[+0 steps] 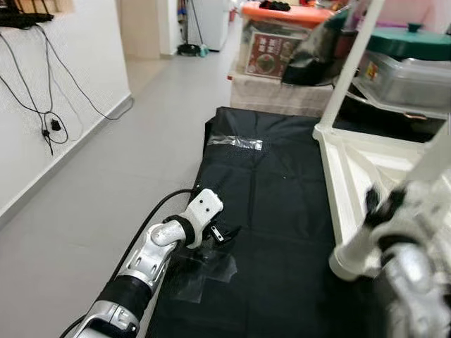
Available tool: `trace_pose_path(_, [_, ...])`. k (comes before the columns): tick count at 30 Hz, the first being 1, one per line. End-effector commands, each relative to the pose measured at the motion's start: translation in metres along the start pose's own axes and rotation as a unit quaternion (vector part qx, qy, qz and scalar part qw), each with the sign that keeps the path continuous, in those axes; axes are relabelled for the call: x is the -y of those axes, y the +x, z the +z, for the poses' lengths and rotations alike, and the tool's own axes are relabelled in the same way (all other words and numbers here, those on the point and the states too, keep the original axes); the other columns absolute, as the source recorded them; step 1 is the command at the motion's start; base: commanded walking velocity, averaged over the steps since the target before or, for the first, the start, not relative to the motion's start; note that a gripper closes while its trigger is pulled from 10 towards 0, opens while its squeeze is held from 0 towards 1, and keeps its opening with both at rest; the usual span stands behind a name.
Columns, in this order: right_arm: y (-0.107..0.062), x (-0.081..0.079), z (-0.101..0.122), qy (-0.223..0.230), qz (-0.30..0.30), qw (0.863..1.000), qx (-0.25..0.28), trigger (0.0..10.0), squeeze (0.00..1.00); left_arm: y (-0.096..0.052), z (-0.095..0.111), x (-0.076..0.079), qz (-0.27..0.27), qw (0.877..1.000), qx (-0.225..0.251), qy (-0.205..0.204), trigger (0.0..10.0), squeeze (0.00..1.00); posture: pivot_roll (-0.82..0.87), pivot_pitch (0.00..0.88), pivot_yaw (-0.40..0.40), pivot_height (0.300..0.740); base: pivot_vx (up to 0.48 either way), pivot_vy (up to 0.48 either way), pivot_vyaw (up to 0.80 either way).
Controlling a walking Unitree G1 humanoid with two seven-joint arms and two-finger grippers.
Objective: Building children table
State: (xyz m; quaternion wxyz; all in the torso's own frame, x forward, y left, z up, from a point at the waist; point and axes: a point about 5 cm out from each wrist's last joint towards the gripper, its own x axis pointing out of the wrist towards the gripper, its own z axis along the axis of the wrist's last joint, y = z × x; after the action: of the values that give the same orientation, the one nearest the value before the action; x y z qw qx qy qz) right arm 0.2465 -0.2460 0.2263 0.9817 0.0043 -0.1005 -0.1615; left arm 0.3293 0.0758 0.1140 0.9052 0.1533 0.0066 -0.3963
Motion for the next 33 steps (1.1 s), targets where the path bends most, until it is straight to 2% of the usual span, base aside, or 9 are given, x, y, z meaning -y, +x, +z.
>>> trace_pose_path(1, [0.0, -0.003, 0.001, 0.005, 0.09, 0.996, -0.005, 10.0, 0.0, -0.001, -0.001, 0.001, -0.001, 1.0, -0.001, 0.0, 10.0, 0.0, 0.09, 0.0, -0.088, 0.74, 0.0, 0.0, 0.0])
trace_pose_path(11, [-0.007, -0.014, -0.04, -0.087, 0.343, 0.931, -0.087, 10.0, 0.0, 0.003, 0.002, 0.0, 0.002, 1.0, 0.004, 0.001, 10.0, 0.0, 0.11, 0.0, -0.108, 0.74, 0.0, 0.0, 0.0])
trace_pose_path(12, [0.003, -0.016, -0.045, -0.079, 0.341, 0.932, -0.094, 4.3, 0.0, 0.004, 0.003, 0.0, 0.004, 1.0, 0.005, 0.001, 10.0, 0.0, 0.11, 0.0, -0.114, 0.74, 0.0, 0.0, 0.0])
trace_pose_path(14, [0.009, -0.017, -0.048, -0.071, 0.34, 0.933, -0.097, 4.3, 0.0, 0.004, 0.003, 0.0, 0.004, 1.0, 0.006, 0.001, 10.0, 0.0, 0.11, 0.0, -0.116, 0.74, 0.0, 0.0, 0.0])
trace_pose_path(15, [0.018, -0.02, -0.046, -0.043, 0.34, 0.935, -0.092, 0.0, 0.0, 0.003, 0.004, 0.0, 0.005, 1.0, 0.007, 0.002, 10.0, 0.0, 0.12, 0.0, -0.122, 0.74, 0.0, 0.0, 0.0])
trace_pose_path(22, [0.022, -0.013, -0.044, 0.005, 0.323, 0.944, -0.073, 0.0, 0.0, -0.001, 0.0, -0.003, 0.012, 1.0, 0.005, 0.001, 10.0, 0.0, 0.13, 0.0, -0.124, 0.74, 0.0, 0.0, 0.0])
trace_pose_path(28, [0.028, 0.027, -0.069, -0.011, -0.013, 0.991, -0.135, 0.0, 0.0, -0.002, -0.002, 0.002, 0.007, 1.0, 0.002, -0.003, 10.0, 0.0, 0.1, 0.0, -0.118, 0.74, 0.0, 0.0, 0.0])
trace_pose_path(29, [-0.005, 0.053, -0.081, -0.07, -0.233, 0.953, -0.181, 0.0, 0.0, -0.001, -0.002, 0.002, 0.006, 1.0, 0.003, -0.003, 10.0, 0.0, 0.1, 0.0, -0.117, 0.74, 0.0, 0.0, 0.0])
trace_pose_path(33, [-0.023, 0.05, -0.087, -0.075, -0.271, 0.938, -0.201, 0.0, 0.0, -0.001, -0.002, 0.001, 0.005, 1.0, 0.001, -0.002, 10.0, 0.0, 0.1, 0.0, -0.106, 0.74, 0.0, 0.0, 0.0])
